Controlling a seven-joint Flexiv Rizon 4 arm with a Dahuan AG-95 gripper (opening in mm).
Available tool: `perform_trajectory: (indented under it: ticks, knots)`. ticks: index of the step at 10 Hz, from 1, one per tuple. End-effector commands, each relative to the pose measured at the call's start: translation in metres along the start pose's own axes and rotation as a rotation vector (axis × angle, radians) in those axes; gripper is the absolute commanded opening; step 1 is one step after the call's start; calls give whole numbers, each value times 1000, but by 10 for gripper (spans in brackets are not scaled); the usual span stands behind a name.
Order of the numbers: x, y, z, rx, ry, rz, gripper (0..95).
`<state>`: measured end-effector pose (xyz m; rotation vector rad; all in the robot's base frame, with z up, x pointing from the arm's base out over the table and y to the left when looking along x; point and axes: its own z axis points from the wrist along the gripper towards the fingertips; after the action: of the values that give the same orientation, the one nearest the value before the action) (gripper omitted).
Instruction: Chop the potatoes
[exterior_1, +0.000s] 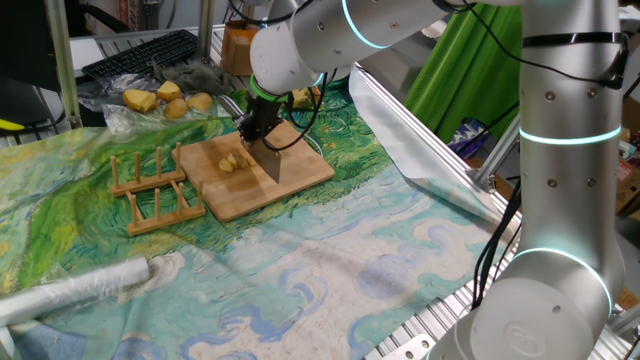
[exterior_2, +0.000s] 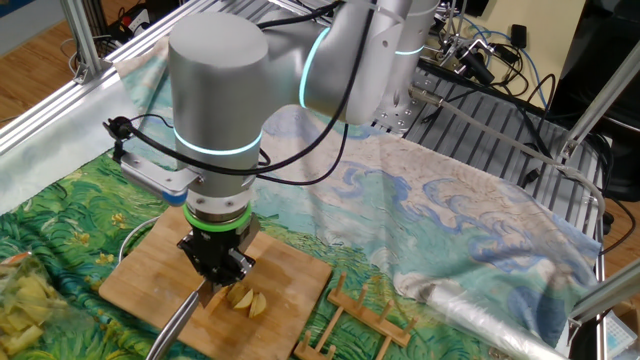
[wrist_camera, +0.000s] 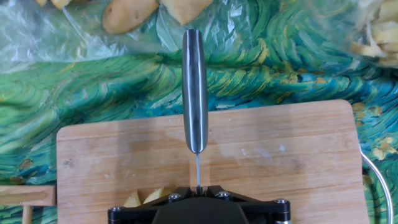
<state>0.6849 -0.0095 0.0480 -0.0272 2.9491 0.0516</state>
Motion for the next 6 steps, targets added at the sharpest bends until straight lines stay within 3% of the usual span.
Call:
perform_trajectory:
  ticks: [1,6]
  knots:
    - [2,0,-1,-1,2,0,0]
    - [6,-1,2,0,0,-8,0]
